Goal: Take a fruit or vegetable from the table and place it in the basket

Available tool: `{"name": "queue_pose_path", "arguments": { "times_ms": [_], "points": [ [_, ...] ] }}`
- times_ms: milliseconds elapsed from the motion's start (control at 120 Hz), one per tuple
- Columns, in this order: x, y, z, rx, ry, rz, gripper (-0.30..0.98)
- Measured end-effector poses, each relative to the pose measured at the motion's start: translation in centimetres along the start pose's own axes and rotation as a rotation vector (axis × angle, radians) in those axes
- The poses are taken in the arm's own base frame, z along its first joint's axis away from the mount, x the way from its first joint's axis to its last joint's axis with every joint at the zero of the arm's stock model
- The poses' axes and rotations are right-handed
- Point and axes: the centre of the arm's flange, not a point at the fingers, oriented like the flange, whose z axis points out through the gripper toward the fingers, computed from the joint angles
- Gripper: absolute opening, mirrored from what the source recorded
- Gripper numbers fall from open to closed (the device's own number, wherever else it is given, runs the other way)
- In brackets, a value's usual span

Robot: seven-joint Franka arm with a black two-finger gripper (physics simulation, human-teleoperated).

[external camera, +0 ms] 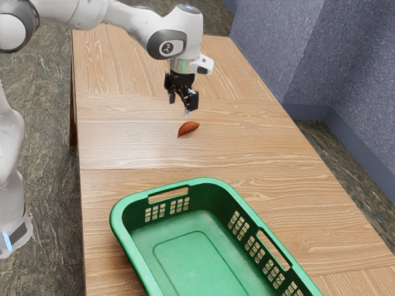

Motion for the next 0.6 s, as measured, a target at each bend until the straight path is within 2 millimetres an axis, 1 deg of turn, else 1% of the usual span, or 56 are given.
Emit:
{"name": "queue_pose_path", "arguments": {
  "times_ms": [258,350,408,500,600],
  "points": [
    [1.2,0.7,4.2,-0.002,-0.038,0.065,0.64],
    [1.5,0.6,4.8,-0.008,-0.035,0.078,0.63],
    [1.7,0.0,4.8,-0.011,-0.03,0.077,0.63],
    [2.1,-1.5,5.3,-0.011,-0.031,0.058,0.63],
    [3.1,-3.2,5.9,0.002,-0.03,0.038,0.62]
  ]
}}
